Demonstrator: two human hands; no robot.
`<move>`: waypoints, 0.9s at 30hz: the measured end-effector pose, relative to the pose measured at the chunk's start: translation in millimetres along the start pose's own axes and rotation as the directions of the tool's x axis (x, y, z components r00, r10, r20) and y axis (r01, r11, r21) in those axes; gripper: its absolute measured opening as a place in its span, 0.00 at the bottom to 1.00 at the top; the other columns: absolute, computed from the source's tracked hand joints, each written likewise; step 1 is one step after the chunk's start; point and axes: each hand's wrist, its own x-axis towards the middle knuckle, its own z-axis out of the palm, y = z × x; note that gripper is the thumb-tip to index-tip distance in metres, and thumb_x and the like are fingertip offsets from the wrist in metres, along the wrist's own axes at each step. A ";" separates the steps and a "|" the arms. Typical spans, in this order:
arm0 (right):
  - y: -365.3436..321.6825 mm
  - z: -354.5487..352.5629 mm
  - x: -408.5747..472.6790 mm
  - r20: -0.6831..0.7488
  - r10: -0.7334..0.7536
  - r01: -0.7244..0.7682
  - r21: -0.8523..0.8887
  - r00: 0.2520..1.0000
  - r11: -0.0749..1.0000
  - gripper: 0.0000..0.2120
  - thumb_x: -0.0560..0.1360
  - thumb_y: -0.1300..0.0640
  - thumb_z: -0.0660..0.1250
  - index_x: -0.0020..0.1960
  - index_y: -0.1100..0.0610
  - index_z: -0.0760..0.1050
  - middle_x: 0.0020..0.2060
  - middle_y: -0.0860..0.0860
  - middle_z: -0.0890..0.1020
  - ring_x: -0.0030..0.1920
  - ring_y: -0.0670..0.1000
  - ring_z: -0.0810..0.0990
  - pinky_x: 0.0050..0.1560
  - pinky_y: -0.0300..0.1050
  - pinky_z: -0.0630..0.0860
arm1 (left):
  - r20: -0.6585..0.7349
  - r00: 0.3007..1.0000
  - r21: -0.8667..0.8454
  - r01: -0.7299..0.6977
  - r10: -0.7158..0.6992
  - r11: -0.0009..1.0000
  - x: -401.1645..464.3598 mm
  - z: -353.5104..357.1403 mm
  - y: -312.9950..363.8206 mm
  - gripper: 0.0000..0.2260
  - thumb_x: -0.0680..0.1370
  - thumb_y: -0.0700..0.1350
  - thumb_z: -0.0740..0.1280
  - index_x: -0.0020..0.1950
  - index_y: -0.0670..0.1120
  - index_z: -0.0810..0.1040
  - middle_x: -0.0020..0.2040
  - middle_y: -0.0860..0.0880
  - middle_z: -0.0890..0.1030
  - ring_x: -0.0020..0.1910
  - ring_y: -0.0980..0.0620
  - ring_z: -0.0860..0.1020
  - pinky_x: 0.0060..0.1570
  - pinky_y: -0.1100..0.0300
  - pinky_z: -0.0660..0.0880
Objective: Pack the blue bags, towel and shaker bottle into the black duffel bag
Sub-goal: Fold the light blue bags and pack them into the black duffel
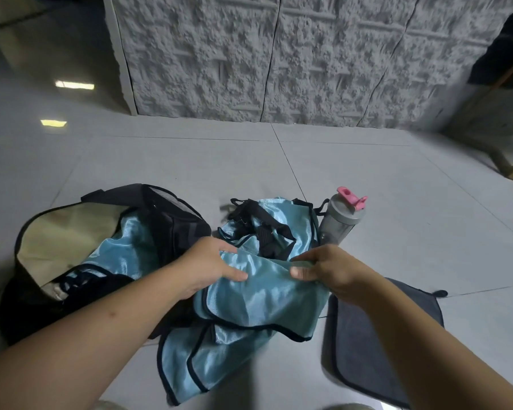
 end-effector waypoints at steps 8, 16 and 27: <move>-15.5 15.9 -2.1 -0.012 0.031 -0.030 -0.729 0.999 0.684 0.16 0.66 0.49 0.82 0.49 0.57 0.86 0.37 0.52 0.82 0.36 0.49 0.76 0.41 0.47 0.80 | 0.025 1.000 0.328 -0.015 0.007 0.945 -1.9 2.6 -1.2 0.38 0.65 0.46 0.84 0.73 0.45 0.74 0.70 0.46 0.75 0.69 0.45 0.74 0.67 0.55 0.72; -18.0 2.6 -6.6 -0.062 -0.051 0.004 -0.592 0.997 0.806 0.10 0.70 0.55 0.78 0.32 0.51 0.80 0.30 0.47 0.79 0.32 0.46 0.75 0.34 0.38 0.72 | -0.036 0.995 0.358 -0.075 0.094 0.931 4.8 -13.8 0.1 0.16 0.65 0.51 0.84 0.44 0.43 0.87 0.44 0.45 0.85 0.44 0.47 0.84 0.48 0.51 0.81; -29.4 29.0 -2.5 -0.197 -0.029 0.105 0.388 0.980 0.916 0.10 0.81 0.60 0.70 0.55 0.67 0.80 0.49 0.69 0.85 0.44 0.64 0.85 0.53 0.65 0.82 | 0.065 0.997 -0.436 -0.014 0.047 0.900 -22.8 -54.7 -18.0 0.37 0.63 0.56 0.84 0.60 0.34 0.77 0.58 0.33 0.83 0.58 0.35 0.83 0.65 0.40 0.77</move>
